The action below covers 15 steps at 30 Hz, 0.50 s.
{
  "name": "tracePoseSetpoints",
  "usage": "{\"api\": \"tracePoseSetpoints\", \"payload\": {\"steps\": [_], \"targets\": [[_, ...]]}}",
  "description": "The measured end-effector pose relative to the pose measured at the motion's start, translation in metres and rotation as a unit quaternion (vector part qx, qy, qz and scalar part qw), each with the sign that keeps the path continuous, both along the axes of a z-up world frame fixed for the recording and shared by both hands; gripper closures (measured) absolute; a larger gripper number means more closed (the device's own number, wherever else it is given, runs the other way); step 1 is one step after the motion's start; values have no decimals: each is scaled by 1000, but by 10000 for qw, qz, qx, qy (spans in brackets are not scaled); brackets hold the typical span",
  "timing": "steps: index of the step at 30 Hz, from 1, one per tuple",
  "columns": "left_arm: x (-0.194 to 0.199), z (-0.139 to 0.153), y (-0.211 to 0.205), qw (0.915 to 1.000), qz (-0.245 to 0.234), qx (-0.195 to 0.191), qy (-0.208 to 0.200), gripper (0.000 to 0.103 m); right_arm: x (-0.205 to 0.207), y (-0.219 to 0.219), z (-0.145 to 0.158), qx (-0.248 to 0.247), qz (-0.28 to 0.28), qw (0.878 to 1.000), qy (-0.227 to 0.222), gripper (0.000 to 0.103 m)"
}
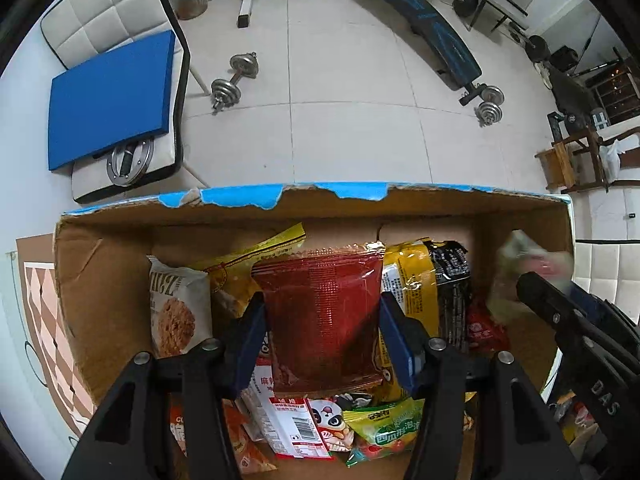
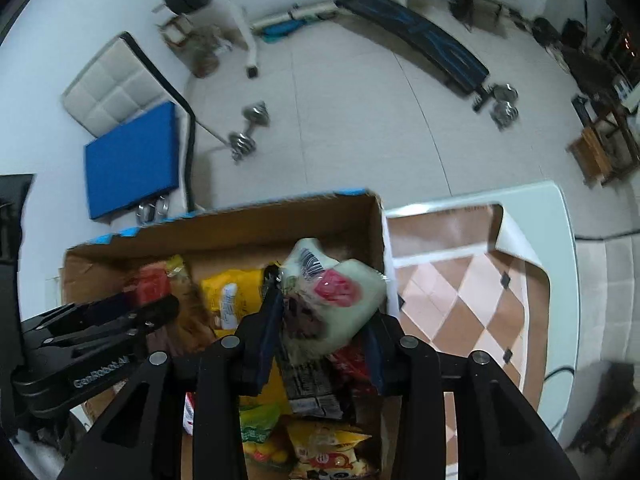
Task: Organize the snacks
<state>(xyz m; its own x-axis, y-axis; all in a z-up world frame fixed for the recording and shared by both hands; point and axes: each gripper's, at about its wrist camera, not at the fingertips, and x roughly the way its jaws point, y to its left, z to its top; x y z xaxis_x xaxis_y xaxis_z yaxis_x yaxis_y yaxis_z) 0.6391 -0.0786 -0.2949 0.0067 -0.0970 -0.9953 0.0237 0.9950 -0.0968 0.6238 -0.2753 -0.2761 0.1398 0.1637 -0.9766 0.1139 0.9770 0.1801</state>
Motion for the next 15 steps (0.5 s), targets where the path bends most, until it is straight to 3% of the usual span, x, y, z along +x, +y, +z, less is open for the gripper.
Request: {"api": "tracePoseSetpoints", "payload": {"steps": [2, 3, 7, 15], "targets": [[-1, 0, 1, 10000, 38, 53, 20, 25, 0, 0, 0, 51, -15, 10000, -5, 34], [-3, 1, 3, 10000, 49, 36, -6, 17, -1, 2, 1, 83, 27, 10000, -19, 31], [-11, 9, 8, 9999, 66, -71, -40, 15, -8, 14, 4, -17, 231, 9997, 11, 15], [-30, 29, 25, 9995, 146, -41, -286, 12, -30, 24, 11, -303, 396, 9987, 114, 10]]}}
